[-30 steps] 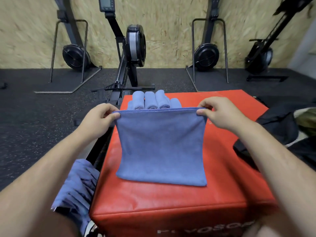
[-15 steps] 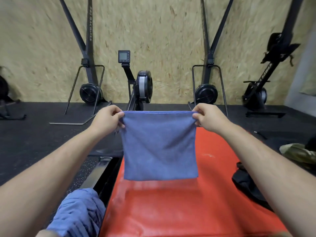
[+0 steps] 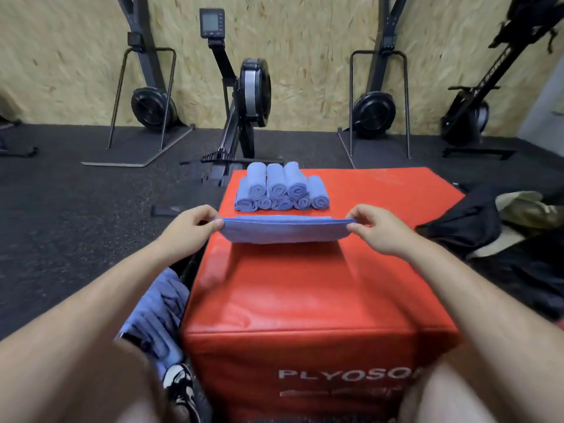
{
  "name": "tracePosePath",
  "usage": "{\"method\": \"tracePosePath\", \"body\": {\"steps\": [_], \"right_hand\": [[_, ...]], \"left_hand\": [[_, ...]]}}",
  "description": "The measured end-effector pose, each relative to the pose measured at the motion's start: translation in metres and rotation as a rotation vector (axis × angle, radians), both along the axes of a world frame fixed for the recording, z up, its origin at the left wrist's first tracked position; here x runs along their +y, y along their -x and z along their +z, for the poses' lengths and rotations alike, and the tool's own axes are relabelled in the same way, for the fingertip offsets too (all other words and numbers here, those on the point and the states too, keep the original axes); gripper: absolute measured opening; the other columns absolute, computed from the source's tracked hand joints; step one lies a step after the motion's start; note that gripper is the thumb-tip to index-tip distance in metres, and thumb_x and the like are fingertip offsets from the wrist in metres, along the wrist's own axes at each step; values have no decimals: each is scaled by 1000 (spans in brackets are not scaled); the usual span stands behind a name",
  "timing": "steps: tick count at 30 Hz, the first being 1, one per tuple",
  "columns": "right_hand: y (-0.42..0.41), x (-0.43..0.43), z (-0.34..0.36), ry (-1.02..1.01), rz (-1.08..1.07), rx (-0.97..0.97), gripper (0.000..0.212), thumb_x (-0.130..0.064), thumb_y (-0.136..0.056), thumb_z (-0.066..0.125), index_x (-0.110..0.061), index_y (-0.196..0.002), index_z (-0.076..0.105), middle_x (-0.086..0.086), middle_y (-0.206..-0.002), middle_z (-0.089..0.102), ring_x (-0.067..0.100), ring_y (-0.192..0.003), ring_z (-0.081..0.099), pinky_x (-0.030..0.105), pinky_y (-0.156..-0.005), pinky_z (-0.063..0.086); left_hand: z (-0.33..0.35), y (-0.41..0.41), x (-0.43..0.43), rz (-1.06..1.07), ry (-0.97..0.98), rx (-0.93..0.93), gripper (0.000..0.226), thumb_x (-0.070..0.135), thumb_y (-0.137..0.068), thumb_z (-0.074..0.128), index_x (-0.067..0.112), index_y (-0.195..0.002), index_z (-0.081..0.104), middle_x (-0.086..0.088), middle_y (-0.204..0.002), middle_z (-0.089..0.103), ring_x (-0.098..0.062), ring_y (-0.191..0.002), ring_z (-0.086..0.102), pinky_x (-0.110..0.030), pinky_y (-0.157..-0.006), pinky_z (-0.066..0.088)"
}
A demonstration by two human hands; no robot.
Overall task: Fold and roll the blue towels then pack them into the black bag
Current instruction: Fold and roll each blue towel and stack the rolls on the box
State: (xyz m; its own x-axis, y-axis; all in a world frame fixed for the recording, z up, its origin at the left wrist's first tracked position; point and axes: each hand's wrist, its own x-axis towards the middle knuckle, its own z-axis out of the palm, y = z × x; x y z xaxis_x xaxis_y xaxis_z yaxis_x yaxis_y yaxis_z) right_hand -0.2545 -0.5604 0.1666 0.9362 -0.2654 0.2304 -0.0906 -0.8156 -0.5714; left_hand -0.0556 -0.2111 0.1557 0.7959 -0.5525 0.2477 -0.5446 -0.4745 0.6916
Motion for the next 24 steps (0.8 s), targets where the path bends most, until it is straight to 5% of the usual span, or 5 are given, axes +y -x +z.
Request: {"method": "tracePosePath", "body": {"steps": [4,7,12,19,24], "right_hand": [[23,-3,-31,-169,99,226,19,-4,-92,64,-21,-85,61,-1,-74,64,12,-65,57,34,-70,48],[30,-4,-34,-265,122,330,12,-3,-93,64,-13,-89,64,6,-77,66,18,-67,61,31,-64,50],[14,-7,-32,-284,54,314,10,-7,-96,61,-13,-89,64,2,-75,68,9,-66,64,32,-62,52],[-42,-22,-44,-183,-96,264,11,-7,-93,59,-9,-84,64,10,-76,69,19,-67,60,40,-68,54],[-71,-31,-71,-89,-151,309,14,-13,-92,61,-20,-79,61,-1,-72,62,17,-68,55,28,-61,41]], "left_hand": [[-41,16,21,-133,-31,259,11,11,-93,68,6,-84,64,2,-77,68,-12,-77,58,-37,-83,45],[-43,24,23,-133,-26,355,17,26,-84,70,11,-79,64,0,-70,65,-15,-70,55,-35,-72,44],[-42,9,2,-42,-34,284,14,14,-96,64,13,-82,62,11,-62,63,-6,-62,56,-31,-66,48],[-49,-37,-40,77,-90,170,13,16,-90,65,13,-78,63,-1,-73,66,-17,-68,57,-42,-76,54],[-72,-58,-67,129,-155,142,11,17,-92,60,9,-84,62,2,-71,61,-16,-65,52,-31,-62,43]]}}
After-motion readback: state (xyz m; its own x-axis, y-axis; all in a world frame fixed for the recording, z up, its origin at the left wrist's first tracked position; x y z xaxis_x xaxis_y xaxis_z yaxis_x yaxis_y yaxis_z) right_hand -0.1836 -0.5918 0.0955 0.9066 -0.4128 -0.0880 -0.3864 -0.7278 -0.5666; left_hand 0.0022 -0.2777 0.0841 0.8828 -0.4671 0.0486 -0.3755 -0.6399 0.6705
